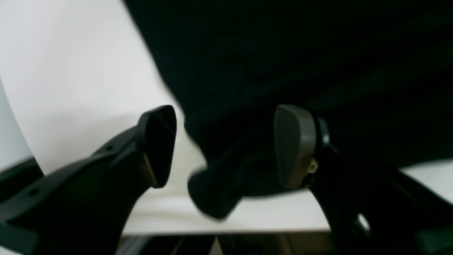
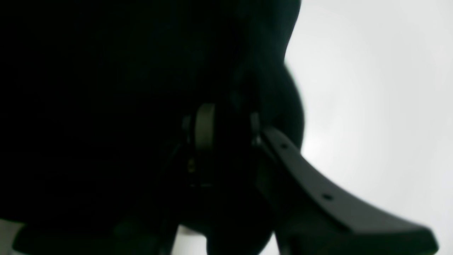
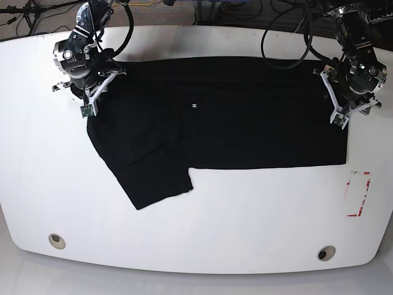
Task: Fold the T-shirt properly
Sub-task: 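Lay the shirt back down flat with both grippers and release, then reposition both open grippers over the shirt's edge corners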
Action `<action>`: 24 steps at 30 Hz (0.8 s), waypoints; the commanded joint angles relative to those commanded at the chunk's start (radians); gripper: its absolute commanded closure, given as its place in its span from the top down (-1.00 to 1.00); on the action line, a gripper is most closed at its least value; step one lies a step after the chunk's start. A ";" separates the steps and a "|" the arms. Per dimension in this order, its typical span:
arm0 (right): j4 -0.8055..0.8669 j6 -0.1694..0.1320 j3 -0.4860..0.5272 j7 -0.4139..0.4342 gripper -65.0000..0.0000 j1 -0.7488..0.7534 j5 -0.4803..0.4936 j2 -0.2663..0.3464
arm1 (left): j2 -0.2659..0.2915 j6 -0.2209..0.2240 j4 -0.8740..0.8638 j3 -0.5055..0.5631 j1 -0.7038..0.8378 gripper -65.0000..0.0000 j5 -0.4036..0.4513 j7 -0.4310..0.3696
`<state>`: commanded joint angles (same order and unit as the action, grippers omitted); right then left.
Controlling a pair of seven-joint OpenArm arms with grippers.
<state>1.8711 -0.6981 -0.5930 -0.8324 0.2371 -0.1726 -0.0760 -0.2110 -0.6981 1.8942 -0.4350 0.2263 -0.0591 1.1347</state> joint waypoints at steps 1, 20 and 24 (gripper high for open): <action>-0.014 0.000 -0.002 0.005 -0.64 0.000 0.000 0.002 | -0.006 0.000 -0.017 0.000 0.003 0.20 0.000 -0.008; -0.069 0.000 -0.002 0.071 -0.64 0.072 0.000 0.089 | -0.167 0.000 -0.216 0.000 0.000 0.20 -0.008 -0.061; -0.049 0.000 -0.002 0.069 -0.64 0.074 0.000 0.089 | -0.164 0.000 -0.183 0.000 -0.002 0.20 -0.008 -0.058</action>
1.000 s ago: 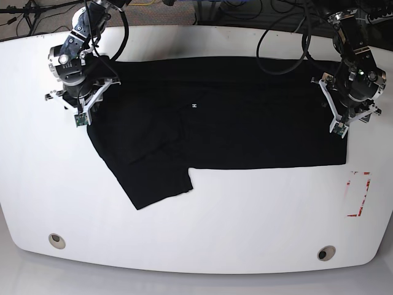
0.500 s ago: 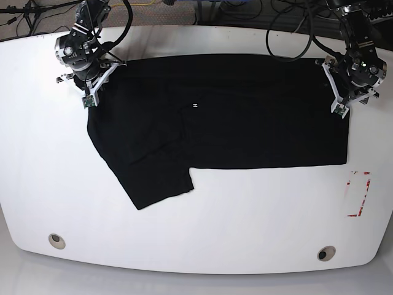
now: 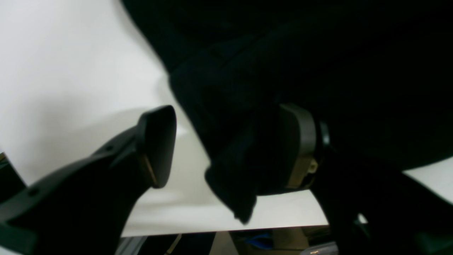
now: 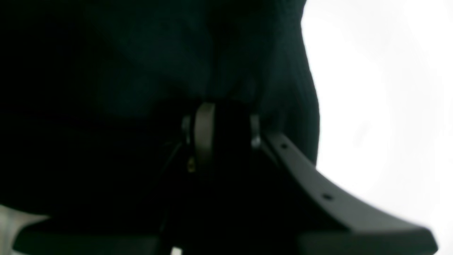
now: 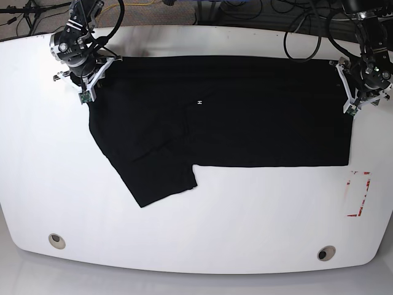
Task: Fold the T-shirt properly
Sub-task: 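Reposition both open grippers over the shirt's edge corners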
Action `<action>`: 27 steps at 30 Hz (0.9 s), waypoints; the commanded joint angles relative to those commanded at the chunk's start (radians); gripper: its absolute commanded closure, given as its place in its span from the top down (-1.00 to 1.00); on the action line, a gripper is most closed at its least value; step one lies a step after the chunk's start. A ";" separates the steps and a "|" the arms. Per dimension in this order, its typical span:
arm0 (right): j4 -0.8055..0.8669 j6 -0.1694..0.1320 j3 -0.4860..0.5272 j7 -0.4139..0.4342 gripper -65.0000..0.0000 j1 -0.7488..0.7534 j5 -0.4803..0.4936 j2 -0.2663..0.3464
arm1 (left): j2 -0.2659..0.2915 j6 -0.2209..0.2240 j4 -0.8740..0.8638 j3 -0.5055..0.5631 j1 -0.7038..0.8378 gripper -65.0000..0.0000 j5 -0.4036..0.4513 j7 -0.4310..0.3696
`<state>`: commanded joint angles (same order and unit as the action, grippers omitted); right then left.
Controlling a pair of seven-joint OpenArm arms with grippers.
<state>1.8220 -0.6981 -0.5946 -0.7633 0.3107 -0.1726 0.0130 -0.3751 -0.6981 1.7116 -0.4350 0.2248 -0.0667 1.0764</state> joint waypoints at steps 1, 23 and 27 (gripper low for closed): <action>0.006 0.000 0.000 0.000 -0.64 0.000 0.000 0.000 | 0.002 0.000 0.020 0.002 0.000 0.20 0.000 0.003; 0.181 0.000 0.084 -0.114 -0.64 -0.075 0.000 -0.054 | 0.089 0.000 0.275 -0.037 -0.235 0.21 -0.117 0.259; 0.152 0.000 0.083 -0.114 -0.60 -0.141 -0.005 -0.051 | 0.091 0.000 0.262 -0.072 -0.284 0.21 -0.115 0.259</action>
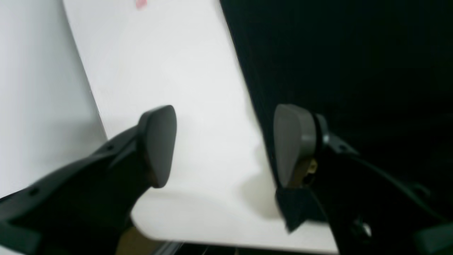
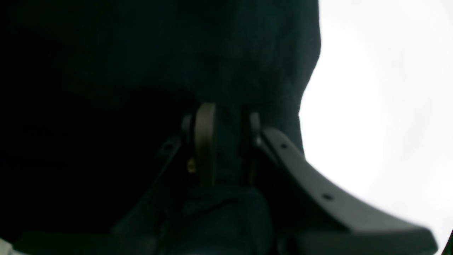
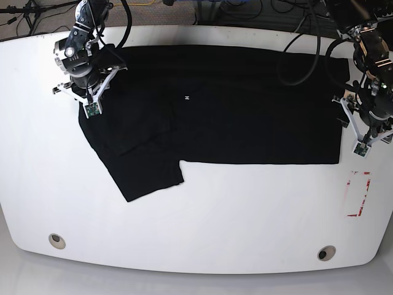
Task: Fold the T-shirt properly
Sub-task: 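Reposition both open grippers over the shirt's edge corners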
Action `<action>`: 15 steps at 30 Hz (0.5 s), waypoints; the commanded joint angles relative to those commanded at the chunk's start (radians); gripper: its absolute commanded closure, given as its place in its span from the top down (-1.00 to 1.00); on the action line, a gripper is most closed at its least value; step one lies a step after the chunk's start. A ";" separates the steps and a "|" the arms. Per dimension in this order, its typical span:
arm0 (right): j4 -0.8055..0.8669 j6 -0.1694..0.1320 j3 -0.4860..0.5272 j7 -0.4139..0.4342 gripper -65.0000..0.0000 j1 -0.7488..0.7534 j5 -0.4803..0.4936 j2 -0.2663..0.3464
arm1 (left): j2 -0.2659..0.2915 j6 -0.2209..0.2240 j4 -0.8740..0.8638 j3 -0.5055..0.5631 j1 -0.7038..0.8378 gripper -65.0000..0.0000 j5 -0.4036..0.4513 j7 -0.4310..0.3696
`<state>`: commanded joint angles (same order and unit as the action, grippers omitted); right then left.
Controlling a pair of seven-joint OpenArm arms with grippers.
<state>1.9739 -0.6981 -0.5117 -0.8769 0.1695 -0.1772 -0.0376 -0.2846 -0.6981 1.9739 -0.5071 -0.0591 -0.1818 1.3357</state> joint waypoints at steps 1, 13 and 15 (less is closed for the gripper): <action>-0.008 0.000 0.000 0.000 -0.56 -0.015 0.000 0.002 | 0.000 0.000 -0.006 0.000 -0.008 0.21 0.000 0.000; -0.345 0.000 -0.009 0.046 0.28 -0.318 0.000 0.110 | -0.005 0.000 -0.028 -0.005 -0.038 0.21 0.002 -0.002; -0.422 0.000 -0.009 0.087 0.28 -0.358 -0.002 0.130 | -0.005 0.000 -0.028 -0.006 -0.035 0.21 0.002 -0.002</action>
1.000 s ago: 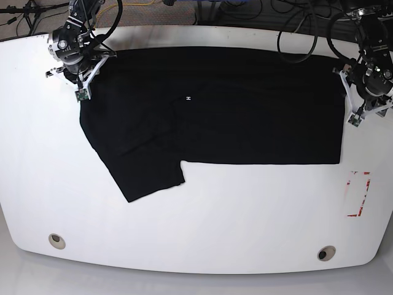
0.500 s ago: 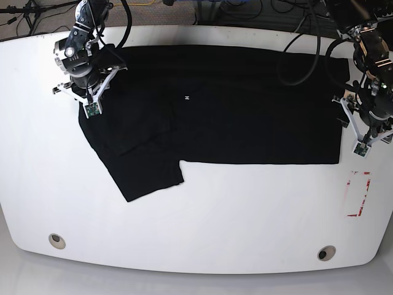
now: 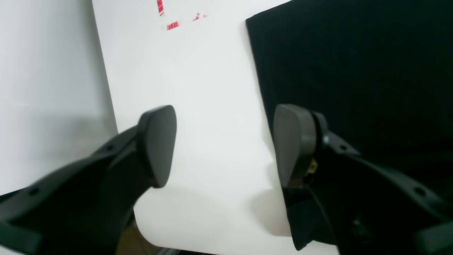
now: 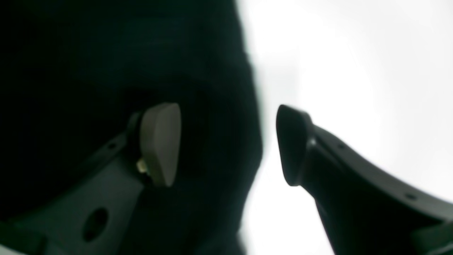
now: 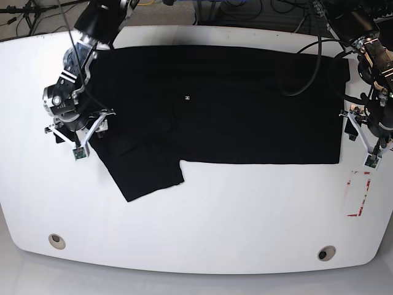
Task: Fold the T-shirt properly
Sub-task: 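Reposition both open grippers over the shirt's edge corners, then lower both grippers to grasp the shirt edge corners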
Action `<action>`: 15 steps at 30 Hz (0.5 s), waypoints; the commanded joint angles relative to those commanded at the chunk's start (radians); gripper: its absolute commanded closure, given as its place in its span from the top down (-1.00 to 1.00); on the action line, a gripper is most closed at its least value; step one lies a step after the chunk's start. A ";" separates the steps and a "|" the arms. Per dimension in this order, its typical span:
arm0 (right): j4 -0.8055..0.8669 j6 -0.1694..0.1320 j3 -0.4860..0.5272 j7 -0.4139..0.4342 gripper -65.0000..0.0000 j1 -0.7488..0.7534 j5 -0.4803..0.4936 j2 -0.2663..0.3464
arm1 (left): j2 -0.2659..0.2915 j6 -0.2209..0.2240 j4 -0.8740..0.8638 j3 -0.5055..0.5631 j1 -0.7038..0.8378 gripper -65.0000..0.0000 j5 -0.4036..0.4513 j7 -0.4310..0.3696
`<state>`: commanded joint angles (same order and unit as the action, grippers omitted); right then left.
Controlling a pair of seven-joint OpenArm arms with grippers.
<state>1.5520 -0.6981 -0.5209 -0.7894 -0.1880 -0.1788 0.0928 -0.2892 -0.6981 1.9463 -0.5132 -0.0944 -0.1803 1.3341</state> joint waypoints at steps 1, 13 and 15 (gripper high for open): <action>-0.015 0.000 0.000 0.008 0.28 -0.008 0.000 0.005 | 0.000 0.000 0.000 0.000 0.005 0.21 0.000 0.000; -0.302 0.000 0.000 0.124 0.28 -0.115 0.008 0.060 | 0.002 0.000 0.002 -0.044 0.052 0.21 0.000 -0.002; -0.324 0.000 0.000 0.147 0.28 -0.112 0.008 0.058 | 0.002 0.000 0.002 -0.054 0.052 0.21 0.000 -0.002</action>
<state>1.2283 -0.6981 -0.5209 -0.6421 -0.3000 -0.1711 0.1511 -0.2877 -0.6981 1.9479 -0.5669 -0.0422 -0.1803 1.3326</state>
